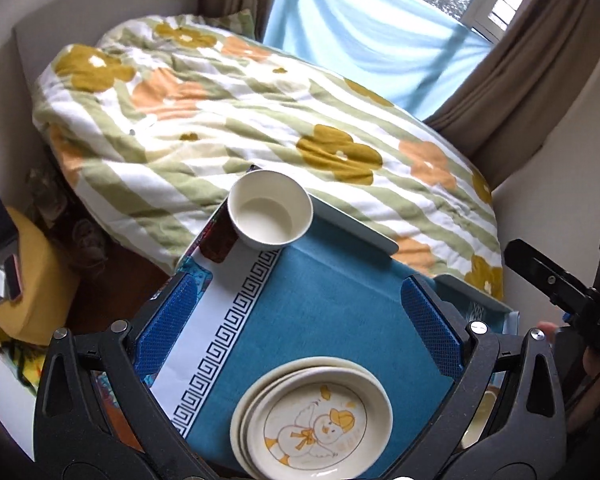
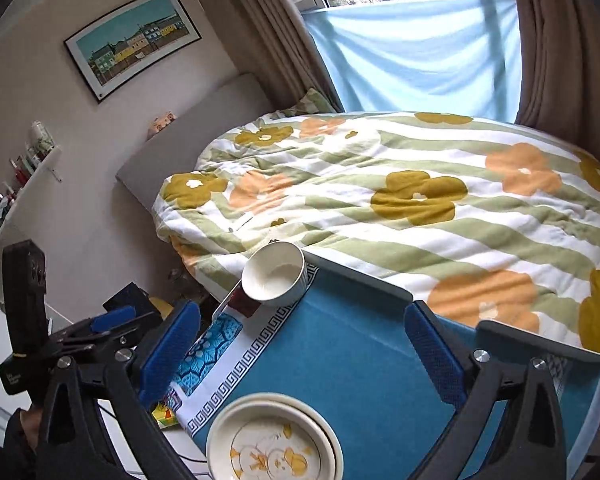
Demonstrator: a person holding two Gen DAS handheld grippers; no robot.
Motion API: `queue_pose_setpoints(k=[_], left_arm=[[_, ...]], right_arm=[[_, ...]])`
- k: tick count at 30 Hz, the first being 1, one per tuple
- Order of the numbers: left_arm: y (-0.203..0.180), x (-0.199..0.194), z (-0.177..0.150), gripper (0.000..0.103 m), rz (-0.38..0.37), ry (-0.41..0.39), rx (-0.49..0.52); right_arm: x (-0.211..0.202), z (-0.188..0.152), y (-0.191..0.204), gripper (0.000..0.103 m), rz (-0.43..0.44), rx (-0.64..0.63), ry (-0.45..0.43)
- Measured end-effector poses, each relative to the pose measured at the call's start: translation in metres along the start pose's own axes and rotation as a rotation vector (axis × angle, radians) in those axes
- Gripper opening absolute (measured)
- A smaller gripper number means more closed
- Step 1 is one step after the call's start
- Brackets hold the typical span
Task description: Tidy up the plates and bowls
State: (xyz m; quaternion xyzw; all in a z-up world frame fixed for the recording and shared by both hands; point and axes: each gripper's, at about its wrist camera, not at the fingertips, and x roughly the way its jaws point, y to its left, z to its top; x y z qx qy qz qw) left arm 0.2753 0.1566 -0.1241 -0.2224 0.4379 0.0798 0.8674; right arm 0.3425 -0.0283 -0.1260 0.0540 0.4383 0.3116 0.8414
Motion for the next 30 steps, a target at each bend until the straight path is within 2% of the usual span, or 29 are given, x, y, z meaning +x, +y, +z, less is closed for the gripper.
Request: queue_pose_setpoints(k=[4, 6, 8, 9, 10, 12, 13, 16, 17, 18, 20, 22, 23, 25, 30], left_arm=[[0.043, 0.059, 0.020, 0.095, -0.028, 0.075, -0.081], [0.057, 0.095, 0.026, 0.077, -0.049, 0.137, -0.108], [0.069, 0.129, 0.032, 0.064, -0.079, 0.197, -0.133], [0.072, 0.143, 0.034, 0.058, -0.090, 0.217, -0.139], [0.076, 0.155, 0.036, 0.056, -0.094, 0.228, -0.141], [0.081, 0.172, 0.041, 0.052, -0.094, 0.240, -0.135], [0.083, 0.180, 0.042, 0.050, -0.094, 0.247, -0.132], [0.087, 0.196, 0.048, 0.047, -0.104, 0.262, -0.120], [0.087, 0.200, 0.049, 0.044, -0.104, 0.266, -0.110], [0.087, 0.204, 0.050, 0.036, -0.102, 0.268, -0.101], [0.086, 0.209, 0.050, 0.031, -0.091, 0.274, -0.082], [0.085, 0.211, 0.049, 0.026, -0.069, 0.274, -0.061], [0.086, 0.210, 0.049, 0.021, -0.055, 0.272, -0.053], [0.087, 0.209, 0.049, 0.021, -0.063, 0.270, -0.052], [0.079, 0.206, 0.048, 0.021, -0.035, 0.263, 0.003]], right_arm=[[0.087, 0.019, -0.004, 0.102, -0.002, 0.043, 0.117], [0.126, 0.021, -0.006, 0.101, -0.010, 0.065, 0.171], [0.158, 0.019, -0.010, 0.092, 0.006, 0.087, 0.222], [0.173, 0.017, -0.011, 0.082, 0.014, 0.097, 0.247], [0.186, 0.014, -0.012, 0.072, 0.020, 0.104, 0.269], [0.208, 0.010, -0.014, 0.062, 0.021, 0.110, 0.301], [0.215, 0.009, -0.015, 0.057, 0.024, 0.116, 0.308], [0.232, 0.007, -0.016, 0.052, 0.014, 0.120, 0.313], [0.235, 0.006, -0.016, 0.052, 0.005, 0.118, 0.309], [0.238, 0.006, -0.016, 0.052, 0.003, 0.121, 0.303], [0.243, 0.006, -0.016, 0.047, 0.005, 0.131, 0.303], [0.247, 0.005, -0.016, 0.026, 0.013, 0.132, 0.305], [0.247, 0.005, -0.015, 0.024, 0.009, 0.131, 0.306], [0.249, 0.005, -0.012, 0.017, 0.020, 0.132, 0.298], [0.247, 0.003, -0.009, 0.016, 0.004, 0.129, 0.285]])
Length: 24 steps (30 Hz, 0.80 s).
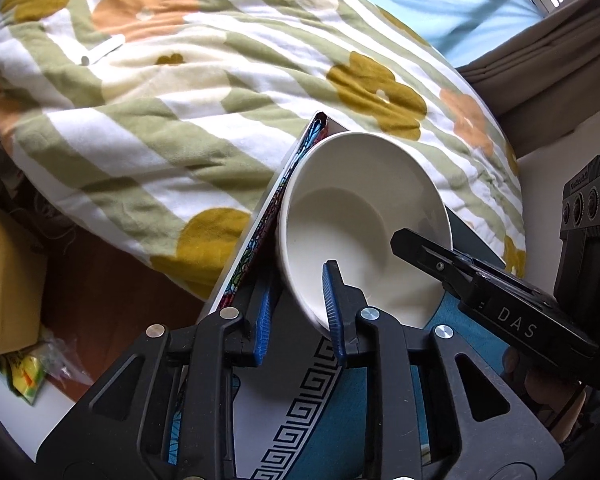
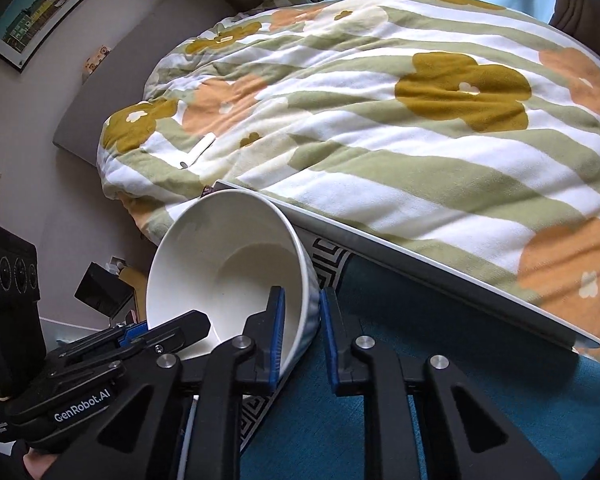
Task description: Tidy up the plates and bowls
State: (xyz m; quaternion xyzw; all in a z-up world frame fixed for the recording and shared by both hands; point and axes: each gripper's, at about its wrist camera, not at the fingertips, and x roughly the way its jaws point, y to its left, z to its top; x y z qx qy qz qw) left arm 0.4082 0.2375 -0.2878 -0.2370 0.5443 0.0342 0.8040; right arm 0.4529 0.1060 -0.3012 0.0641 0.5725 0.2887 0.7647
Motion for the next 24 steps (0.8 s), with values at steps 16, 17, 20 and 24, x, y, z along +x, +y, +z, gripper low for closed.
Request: queue_pose_setpoints(k=[16, 17, 20, 24], left_arm=[[-0.103, -0.100, -0.062, 0.021, -0.024, -0.125, 0.157], [-0.114, -0.107, -0.072, 0.021, -0.029, -0.130, 0.168], [-0.147, -0.127, -0.105, 0.021, -0.043, -0.145, 0.200], [-0.198, -0.140, -0.159, 0.021, -0.054, -0.143, 0.258]], right_arm=[[-0.144, -0.066, -0.013, 0.016, 0.012, 0.022, -0.167], [-0.157, -0.076, -0.015, 0.017, 0.008, 0.025, -0.178], [-0.198, -0.110, -0.026, 0.016, -0.008, 0.033, -0.207], [-0.249, -0.166, -0.049, 0.016, -0.048, 0.062, -0.233]])
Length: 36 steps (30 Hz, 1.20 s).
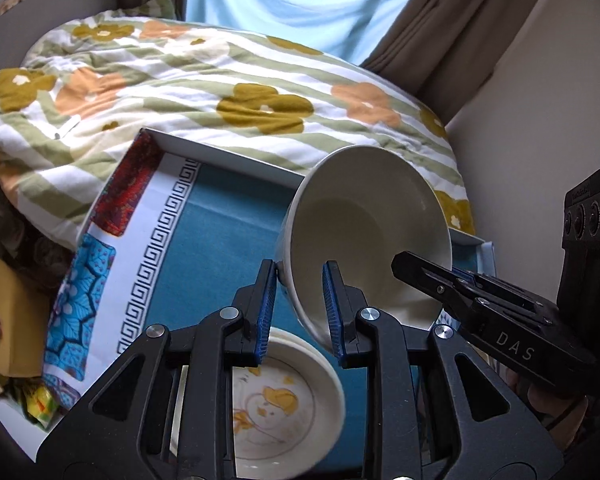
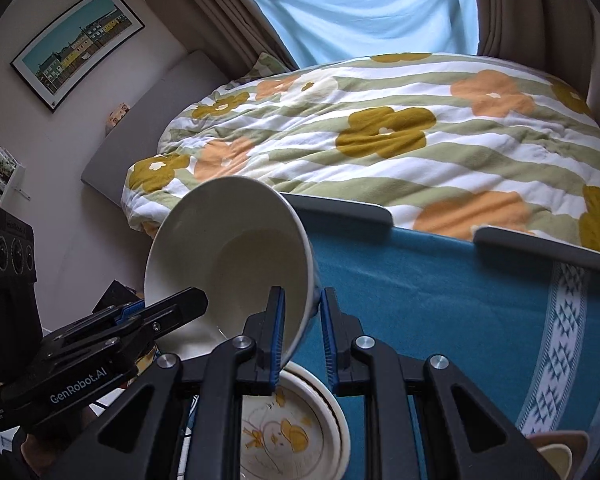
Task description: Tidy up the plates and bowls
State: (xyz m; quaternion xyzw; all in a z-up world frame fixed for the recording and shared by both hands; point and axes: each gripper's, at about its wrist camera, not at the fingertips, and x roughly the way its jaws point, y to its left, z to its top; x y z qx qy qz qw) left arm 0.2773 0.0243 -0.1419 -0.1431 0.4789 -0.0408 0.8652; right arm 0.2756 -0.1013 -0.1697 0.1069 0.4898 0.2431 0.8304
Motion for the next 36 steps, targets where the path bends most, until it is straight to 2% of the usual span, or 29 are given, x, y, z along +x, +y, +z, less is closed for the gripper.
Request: queue_pose_setpoints(k=[9, 18, 27, 32, 36], left_arm=[[-0.118, 0.010, -0.095, 0.021, -0.094, 0.106, 0.064], [-0.185, 0.048, -0.139, 0.021, -0.128, 0.263, 0.181], [-0.214, 0.086, -0.154, 0.021, -0.070, 0.377, 0.313], [-0.227, 0.096, -0.160, 0.021, -0.004, 0.398, 0.385], [-0.234, 0.096, -0.163, 0.021, 0.032, 0.386, 0.433]], right_arm=[[-0.092, -0.082, -0.085, 0.016, -0.112, 0.091, -0.002], [-0.124, -0.128, -0.142, 0.016, -0.215, 0.187, 0.001], [-0.115, -0.154, -0.174, 0.016, -0.247, 0.289, 0.029], [-0.109, -0.163, -0.181, 0.016, -0.254, 0.301, 0.046], [-0.106, -0.166, -0.185, 0.016, -0.247, 0.316, 0.050]])
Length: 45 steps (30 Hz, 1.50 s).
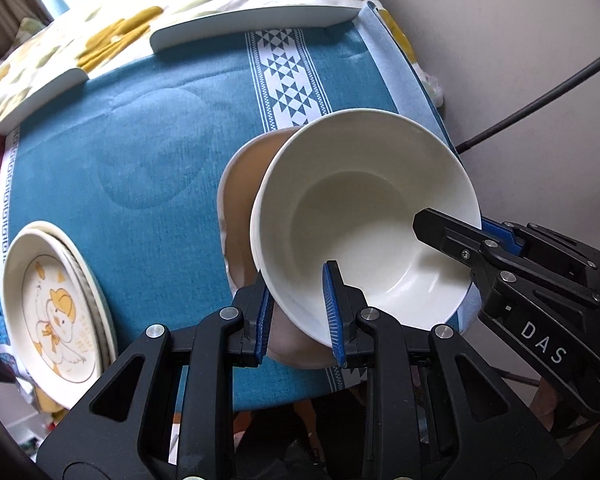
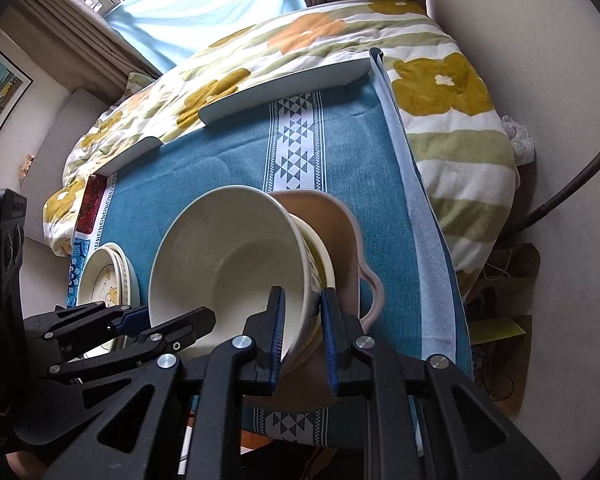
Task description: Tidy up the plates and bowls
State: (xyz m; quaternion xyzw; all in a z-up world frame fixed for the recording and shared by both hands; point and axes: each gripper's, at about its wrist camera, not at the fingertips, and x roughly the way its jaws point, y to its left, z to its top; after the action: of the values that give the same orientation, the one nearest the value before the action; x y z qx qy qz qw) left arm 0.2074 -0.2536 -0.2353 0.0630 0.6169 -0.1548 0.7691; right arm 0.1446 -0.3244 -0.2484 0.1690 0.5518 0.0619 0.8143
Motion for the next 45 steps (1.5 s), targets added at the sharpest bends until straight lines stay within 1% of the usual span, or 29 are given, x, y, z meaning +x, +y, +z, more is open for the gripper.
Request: queue_pose_setpoints(k=[5, 17, 30, 40, 42, 45], left_arm=[[-0.006, 0.003, 0.003, 0.021, 0.074, -0.007, 0.050], [-0.015, 0.007, 0.004, 0.021, 0.171, -0.007, 0.097], [-0.018, 0.010, 0.005, 0.021, 0.197, 0.012, 0.096], [-0.015, 0.007, 0.005, 0.021, 0.174, 0.012, 0.079], [-0.012, 0.001, 0.006, 0.021, 0.159, 0.002, 0.071], [-0.007, -0.019, 0.009, 0.021, 0.155, -0.046, 0.059]], right_arm=[[0.004, -0.001, 0.000, 0.016, -0.003, 0.000, 0.010], [0.004, -0.003, 0.003, 0.016, -0.019, -0.021, 0.015], [0.004, -0.003, 0.000, 0.016, -0.006, -0.008, 0.028], [0.003, -0.003, -0.001, 0.016, 0.006, -0.012, 0.032], [-0.002, -0.001, -0.003, 0.016, 0.015, -0.004, 0.020], [-0.018, 0.004, -0.004, 0.016, 0.028, -0.006, -0.009]])
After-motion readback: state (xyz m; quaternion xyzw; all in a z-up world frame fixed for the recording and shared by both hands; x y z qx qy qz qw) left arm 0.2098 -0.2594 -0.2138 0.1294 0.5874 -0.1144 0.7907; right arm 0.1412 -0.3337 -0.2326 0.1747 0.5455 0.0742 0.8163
